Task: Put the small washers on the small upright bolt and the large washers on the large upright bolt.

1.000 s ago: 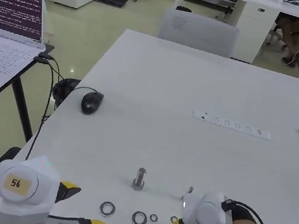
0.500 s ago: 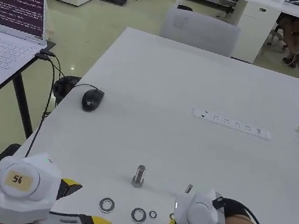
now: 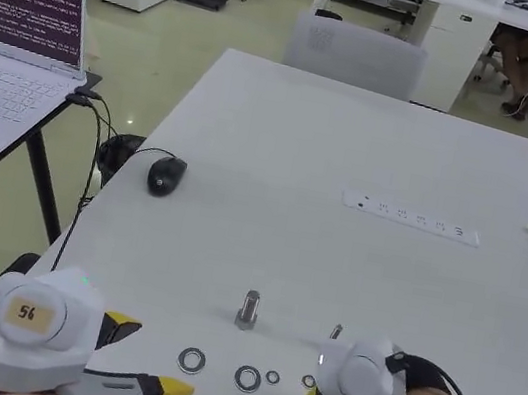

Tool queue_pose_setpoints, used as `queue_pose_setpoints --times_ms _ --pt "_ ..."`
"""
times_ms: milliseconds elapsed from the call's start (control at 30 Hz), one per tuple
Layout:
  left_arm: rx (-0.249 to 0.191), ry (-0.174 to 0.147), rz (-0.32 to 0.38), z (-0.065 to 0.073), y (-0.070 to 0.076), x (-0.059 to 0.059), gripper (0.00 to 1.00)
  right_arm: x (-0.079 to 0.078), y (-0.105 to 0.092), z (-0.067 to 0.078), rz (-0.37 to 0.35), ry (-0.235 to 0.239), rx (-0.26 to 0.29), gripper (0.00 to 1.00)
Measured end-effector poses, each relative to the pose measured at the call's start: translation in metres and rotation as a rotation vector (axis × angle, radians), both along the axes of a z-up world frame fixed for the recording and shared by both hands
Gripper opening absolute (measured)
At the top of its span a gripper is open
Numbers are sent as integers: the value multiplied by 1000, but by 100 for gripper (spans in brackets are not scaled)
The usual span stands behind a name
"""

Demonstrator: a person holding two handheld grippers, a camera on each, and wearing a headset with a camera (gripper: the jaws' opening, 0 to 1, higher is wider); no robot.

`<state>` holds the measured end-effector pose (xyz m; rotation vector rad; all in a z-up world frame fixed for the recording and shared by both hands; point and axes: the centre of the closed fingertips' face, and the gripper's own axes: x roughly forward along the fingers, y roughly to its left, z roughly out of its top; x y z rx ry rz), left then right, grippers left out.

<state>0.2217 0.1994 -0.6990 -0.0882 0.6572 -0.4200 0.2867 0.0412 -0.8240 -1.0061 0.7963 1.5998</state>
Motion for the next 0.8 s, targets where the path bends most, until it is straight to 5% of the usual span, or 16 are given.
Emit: queue_pose_setpoints --times_ms 567,800 --pt "-5 -1 -2 0 0 1 61 27 -26 11 -162 12 30 13" --pt "-3 -3 -3 0 0 2 61 54 -32 28 -228 -19 57 13"
